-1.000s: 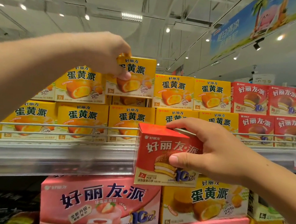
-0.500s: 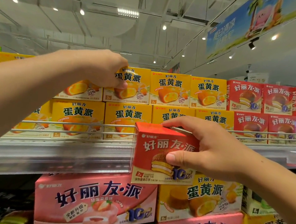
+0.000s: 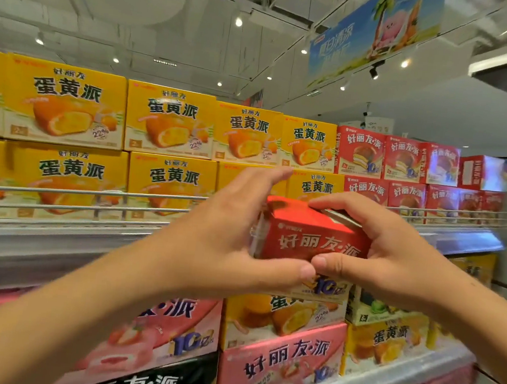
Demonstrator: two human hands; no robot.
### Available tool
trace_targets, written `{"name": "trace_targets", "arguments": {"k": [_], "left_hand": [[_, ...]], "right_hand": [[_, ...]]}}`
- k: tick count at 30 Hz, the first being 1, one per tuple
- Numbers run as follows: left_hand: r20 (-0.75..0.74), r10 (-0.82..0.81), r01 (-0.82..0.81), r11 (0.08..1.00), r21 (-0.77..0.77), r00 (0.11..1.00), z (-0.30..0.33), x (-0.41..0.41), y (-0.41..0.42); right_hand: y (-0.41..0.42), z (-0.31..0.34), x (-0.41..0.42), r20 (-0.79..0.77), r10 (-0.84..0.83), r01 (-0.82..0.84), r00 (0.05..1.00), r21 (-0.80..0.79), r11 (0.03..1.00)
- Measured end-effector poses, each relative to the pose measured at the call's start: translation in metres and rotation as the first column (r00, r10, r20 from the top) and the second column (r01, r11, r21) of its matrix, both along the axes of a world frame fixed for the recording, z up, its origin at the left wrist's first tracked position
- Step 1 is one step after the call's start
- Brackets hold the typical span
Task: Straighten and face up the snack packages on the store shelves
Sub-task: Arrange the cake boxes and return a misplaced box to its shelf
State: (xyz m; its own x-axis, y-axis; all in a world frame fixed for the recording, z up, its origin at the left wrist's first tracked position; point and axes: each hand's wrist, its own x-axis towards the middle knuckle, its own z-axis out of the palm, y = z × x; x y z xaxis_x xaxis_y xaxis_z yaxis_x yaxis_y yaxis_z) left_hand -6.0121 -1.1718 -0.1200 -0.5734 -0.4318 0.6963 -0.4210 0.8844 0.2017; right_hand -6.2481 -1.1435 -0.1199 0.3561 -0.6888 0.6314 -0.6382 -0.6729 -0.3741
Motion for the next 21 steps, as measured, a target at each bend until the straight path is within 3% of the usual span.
{"name": "trace_targets", "arguments": {"k": [4, 6, 9, 13, 16, 21], "left_hand": [[-0.155, -0.097, 0.118, 0.984, 0.131, 0.983, -0.022, -0.053, -0.014], [-0.261, -0.179, 0.244, 0.938, 0.245, 0.949, -0.025, -0.083, -0.017], [-0.304, -0.246, 0.342, 0.884, 0.319, 0.920, -0.030, -0.137, -0.016], [-0.269, -0.291, 0.368, 0.879, 0.305, 0.918, -0.035, -0.218, -0.010], [-0.209, -0.282, 0.331, 0.907, 0.259, 0.936, -0.036, -0.286, -0.004], [-0.169, -0.238, 0.258, 0.960, 0.107, 0.956, -0.026, -0.378, -0.005]], "right_hand": [[0.019, -0.017, -0.041, 0.077, -0.055, 0.051, 0.996, 0.050, 0.997], [0.030, -0.024, -0.068, 0.082, -0.108, 0.103, 0.991, 0.055, 0.993], [0.046, -0.032, -0.117, 0.073, -0.189, 0.185, 0.979, 0.061, 0.981], [0.062, -0.044, -0.193, -0.003, -0.288, 0.287, 0.958, 0.062, 0.956], [0.069, -0.049, -0.258, -0.089, -0.362, 0.361, 0.928, -0.036, 0.932], [0.056, -0.039, -0.350, -0.073, -0.322, 0.316, 0.944, -0.085, 0.945]]}}
